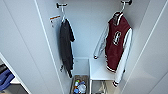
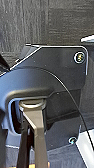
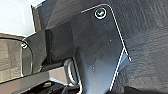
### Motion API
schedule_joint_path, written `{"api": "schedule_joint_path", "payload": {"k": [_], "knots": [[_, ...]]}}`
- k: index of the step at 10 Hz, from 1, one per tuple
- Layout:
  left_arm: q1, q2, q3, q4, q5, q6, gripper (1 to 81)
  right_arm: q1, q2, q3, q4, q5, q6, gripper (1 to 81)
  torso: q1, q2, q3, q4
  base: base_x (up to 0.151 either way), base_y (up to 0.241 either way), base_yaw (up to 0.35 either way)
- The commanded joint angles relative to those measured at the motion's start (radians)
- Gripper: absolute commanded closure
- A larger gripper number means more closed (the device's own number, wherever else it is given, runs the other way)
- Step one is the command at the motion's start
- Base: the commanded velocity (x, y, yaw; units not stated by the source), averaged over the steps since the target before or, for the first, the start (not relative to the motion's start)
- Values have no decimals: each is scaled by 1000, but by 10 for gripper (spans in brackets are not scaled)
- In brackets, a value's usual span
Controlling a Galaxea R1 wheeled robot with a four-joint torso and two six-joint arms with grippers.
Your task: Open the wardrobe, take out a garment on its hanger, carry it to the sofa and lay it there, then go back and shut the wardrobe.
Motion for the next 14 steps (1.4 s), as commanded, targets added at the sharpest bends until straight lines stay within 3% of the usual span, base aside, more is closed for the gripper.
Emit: {"api": "schedule_joint_path", "payload": {"k": [1, 3, 14], "knots": [[-5, 31, -50, -4, 121, 5, 10, -31, 205, -248, -55, -173, -12, 10, 0, 0, 0, 0, 0, 0, 0], [-9, 60, -80, 2, 121, 8, 10, -31, 254, -266, -60, -199, -9, 10, -1, 0, 0, 0, 0, 0, 0], [-12, 71, -91, 3, 121, 13, 10, -24, 272, -228, -58, -198, -7, 10, -1, -1, 1, 0, 6, 0, 0]]}}
